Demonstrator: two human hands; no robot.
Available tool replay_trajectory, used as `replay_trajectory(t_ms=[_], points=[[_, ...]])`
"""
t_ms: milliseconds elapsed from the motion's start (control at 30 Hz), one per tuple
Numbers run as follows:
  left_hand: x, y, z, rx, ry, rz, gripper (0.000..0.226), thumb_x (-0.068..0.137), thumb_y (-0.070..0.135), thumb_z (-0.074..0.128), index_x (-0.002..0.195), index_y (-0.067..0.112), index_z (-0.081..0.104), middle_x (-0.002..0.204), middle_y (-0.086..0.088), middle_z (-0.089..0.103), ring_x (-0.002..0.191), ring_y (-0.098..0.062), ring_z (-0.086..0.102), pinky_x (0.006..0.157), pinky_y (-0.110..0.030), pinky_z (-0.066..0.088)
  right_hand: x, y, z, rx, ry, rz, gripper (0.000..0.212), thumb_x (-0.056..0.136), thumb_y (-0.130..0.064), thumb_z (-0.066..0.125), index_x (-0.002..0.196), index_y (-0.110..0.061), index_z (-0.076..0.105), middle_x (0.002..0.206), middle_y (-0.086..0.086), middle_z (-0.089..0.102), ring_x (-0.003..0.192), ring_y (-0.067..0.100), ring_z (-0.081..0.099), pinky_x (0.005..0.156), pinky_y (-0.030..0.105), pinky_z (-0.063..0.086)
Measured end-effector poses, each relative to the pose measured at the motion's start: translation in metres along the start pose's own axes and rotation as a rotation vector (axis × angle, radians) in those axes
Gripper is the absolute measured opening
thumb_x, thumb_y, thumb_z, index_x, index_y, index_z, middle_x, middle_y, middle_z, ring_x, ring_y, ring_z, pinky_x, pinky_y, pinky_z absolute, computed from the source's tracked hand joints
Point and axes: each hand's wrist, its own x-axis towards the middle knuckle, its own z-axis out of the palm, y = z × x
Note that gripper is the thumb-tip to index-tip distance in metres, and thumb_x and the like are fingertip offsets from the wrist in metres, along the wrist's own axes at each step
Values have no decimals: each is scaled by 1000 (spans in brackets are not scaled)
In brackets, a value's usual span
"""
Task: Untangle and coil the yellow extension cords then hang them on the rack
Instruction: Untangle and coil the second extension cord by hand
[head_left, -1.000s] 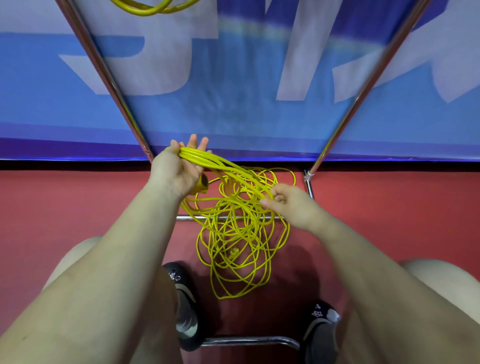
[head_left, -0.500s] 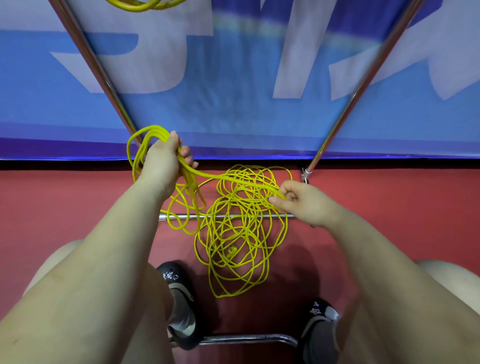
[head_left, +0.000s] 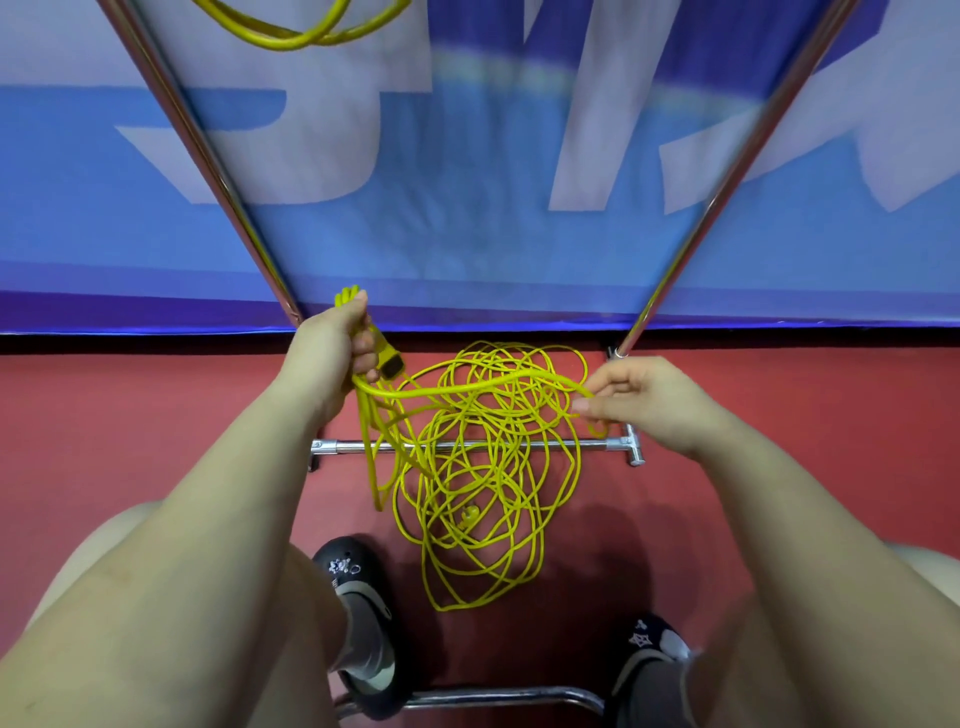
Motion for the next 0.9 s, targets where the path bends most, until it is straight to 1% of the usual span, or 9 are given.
replay_trajectory(t_ms=[133, 267, 333, 500, 567, 633, 700, 800, 900], points=[[0, -10, 7, 154, -72, 76, 33, 99, 28, 44, 69, 23, 31, 42, 13, 25, 35, -6, 23, 43, -20, 34, 0, -11, 5, 79, 82, 95, 11, 83, -12, 67, 84, -11, 56, 65, 4, 63, 51, 8, 61, 47, 22, 48], [-5, -21, 20, 314, -113, 144, 30, 98, 22, 47, 70, 17, 39, 43, 9, 41, 38, -7, 36, 46, -21, 39, 3, -15, 13, 333, 99, 255, 8, 90, -18, 58, 89, -11, 54, 78, 3, 62, 70, 13, 63, 73, 45, 54], [-7, -25, 26, 376, -137, 157, 23, 97, 18, 49, 75, 15, 47, 49, 7, 55, 40, -6, 45, 46, -22, 41, 6, -21, 15, 556, 102, 303, 7, 91, -17, 56, 86, -13, 54, 79, 3, 60, 76, 16, 62, 74, 46, 53], [-12, -38, 42, 358, -275, 82, 14, 97, 9, 49, 84, 16, 50, 83, -2, 70, 66, -3, 65, 59, -18, 49, 15, -29, 25, 853, 177, 439, 14, 92, -19, 54, 81, -10, 55, 73, 5, 61, 59, 16, 67, 47, 32, 56], [-14, -45, 47, 401, -348, 105, 15, 96, 5, 49, 85, 15, 51, 90, -4, 68, 70, 0, 65, 63, -15, 49, 18, -31, 28, 952, 222, 490, 21, 92, -19, 54, 75, -7, 53, 62, 8, 62, 48, 16, 66, 43, 33, 54], [-15, -49, 51, 429, -406, 119, 13, 95, 5, 49, 87, 15, 53, 94, -1, 68, 77, 1, 65, 71, -15, 49, 19, -34, 28, 1047, 265, 517, 25, 94, -18, 52, 73, -5, 50, 67, 14, 60, 44, 20, 64, 40, 35, 53], [-17, -51, 53, 465, -440, 121, 12, 95, 7, 51, 90, 17, 55, 93, 4, 67, 81, -4, 63, 75, -17, 49, 20, -37, 28, 1130, 304, 530, 24, 94, -16, 51, 73, -5, 49, 76, 16, 56, 50, 24, 64, 51, 37, 55], [-19, -56, 55, 591, -480, 116, 8, 94, 15, 54, 95, 21, 58, 82, 11, 61, 78, -11, 54, 76, -30, 45, 20, -40, 26, 1206, 353, 547, 20, 95, -13, 50, 75, -7, 50, 75, 16, 53, 66, 24, 57, 93, 42, 47], [-24, -63, 60, 607, -603, 99, 14, 95, 13, 52, 108, 11, 58, 90, 9, 65, 83, -14, 55, 78, -33, 45, 19, -44, 22, 1237, 379, 562, 21, 95, -12, 49, 75, -5, 50, 72, 16, 52, 67, 25, 56, 96, 45, 42]])
